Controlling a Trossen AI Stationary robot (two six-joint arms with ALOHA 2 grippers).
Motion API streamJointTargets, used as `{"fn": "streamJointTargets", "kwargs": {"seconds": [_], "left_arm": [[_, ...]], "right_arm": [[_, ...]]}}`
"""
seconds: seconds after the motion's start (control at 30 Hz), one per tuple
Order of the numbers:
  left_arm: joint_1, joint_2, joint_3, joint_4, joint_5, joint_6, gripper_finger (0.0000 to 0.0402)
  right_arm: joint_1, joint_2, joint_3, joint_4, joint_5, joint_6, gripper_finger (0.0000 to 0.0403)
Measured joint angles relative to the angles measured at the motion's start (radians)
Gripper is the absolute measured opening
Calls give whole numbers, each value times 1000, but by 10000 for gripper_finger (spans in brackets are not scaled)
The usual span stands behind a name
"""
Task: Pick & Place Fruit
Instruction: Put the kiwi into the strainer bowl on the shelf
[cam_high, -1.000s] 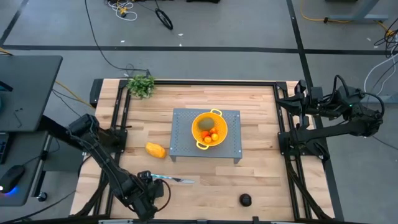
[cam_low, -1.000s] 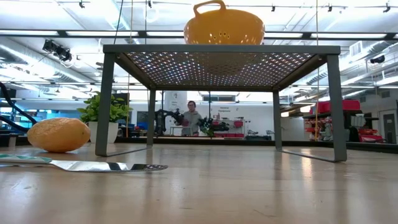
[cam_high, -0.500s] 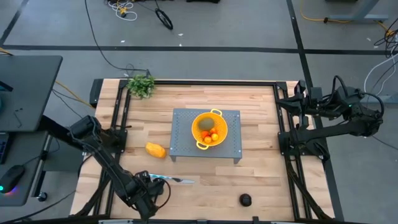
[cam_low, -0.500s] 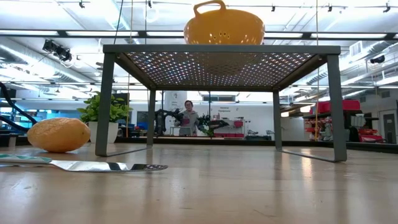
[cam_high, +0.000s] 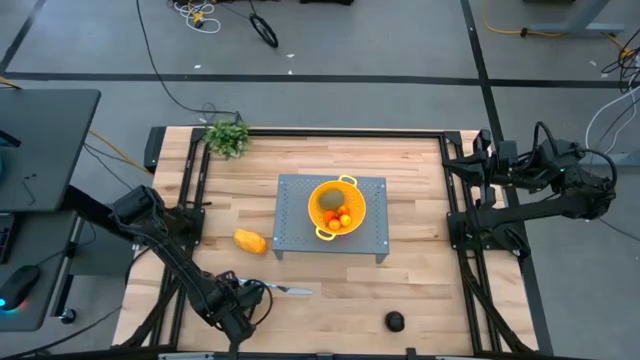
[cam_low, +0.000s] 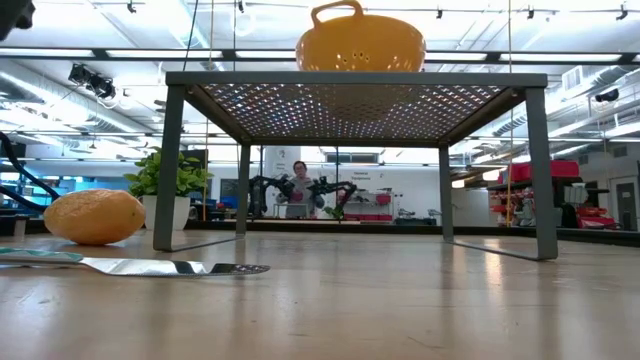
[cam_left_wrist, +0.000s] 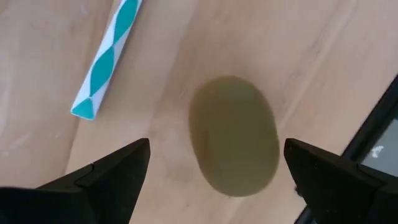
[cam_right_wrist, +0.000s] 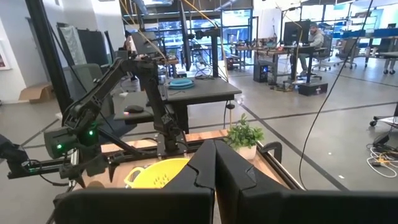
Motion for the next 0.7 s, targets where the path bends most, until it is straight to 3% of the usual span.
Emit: {"fn": "streamJointTargets", "kwargs": {"seconds": [0.37, 0.7], "left_arm": [[0, 0, -16, 82, -35, -35, 380], [-1, 0, -114, 168, -2, -77, 380]], "right_arm": [[0, 1, 0, 0, 0, 0, 2], [0, 1, 0, 0, 0, 0, 2]]}}
